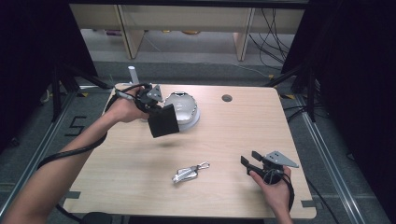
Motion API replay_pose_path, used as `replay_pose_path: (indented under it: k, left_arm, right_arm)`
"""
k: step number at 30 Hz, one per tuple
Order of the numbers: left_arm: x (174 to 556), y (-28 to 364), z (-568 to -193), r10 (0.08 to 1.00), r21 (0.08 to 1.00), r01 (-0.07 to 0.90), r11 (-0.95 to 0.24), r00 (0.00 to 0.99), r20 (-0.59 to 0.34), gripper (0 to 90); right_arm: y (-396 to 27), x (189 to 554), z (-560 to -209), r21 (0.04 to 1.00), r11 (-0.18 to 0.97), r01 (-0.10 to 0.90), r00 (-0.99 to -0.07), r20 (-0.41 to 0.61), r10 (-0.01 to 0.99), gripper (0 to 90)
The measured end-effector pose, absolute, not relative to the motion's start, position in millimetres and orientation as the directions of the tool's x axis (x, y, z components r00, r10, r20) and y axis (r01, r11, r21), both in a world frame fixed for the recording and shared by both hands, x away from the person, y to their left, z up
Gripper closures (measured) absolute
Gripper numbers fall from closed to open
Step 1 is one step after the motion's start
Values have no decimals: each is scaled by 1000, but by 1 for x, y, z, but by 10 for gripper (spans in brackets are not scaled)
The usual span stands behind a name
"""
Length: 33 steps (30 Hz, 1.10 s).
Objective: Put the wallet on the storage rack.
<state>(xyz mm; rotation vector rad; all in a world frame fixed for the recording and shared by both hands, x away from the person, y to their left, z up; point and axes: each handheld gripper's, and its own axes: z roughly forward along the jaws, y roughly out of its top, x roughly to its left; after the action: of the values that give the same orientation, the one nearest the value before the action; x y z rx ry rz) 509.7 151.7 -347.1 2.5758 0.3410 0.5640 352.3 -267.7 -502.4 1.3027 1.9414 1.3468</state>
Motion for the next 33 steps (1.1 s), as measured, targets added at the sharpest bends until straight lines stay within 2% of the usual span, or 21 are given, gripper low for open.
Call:
replay_pose_path:
  k: [11, 12, 13, 17, 23, 24, 33]
  left_arm:
    - [525, 144, -338, 343, 528, 116, -841, 870, 354, 817]
    - [526, 143, -337, 342, 529, 111, -841, 867, 362, 818]
    - [526, 143, -337, 342, 529, 111, -841, 867, 362, 817]
    - [531, 138, -331, 337, 529, 87, -844, 854, 397, 816]
    - [536, 133, -326, 324, 528, 69, -846, 855, 406, 817]
    - [537, 129, -325, 319, 530, 59, -846, 852, 414, 817]
    - [542, 117, -321, 296, 532, 26, -846, 853, 429, 816]
  right_arm:
    - [-269, 352, -503, 892, 72, 447, -469, 165, 867, 442]
    - [-265, 350, -503, 887, 30, 461, -447, 202, 871, 442]
    - [-266, 352, -505, 896, 45, 441, -456, 181, 871, 442]
    - [-265, 350, -503, 882, 38, 469, -453, 204, 868, 442]
    - [-265, 350, -503, 886, 28, 462, -449, 207, 869, 442]
    - [-266, 352, -504, 887, 52, 458, -451, 182, 874, 442]
    - [-265, 350, -504, 887, 31, 461, -446, 202, 872, 442]
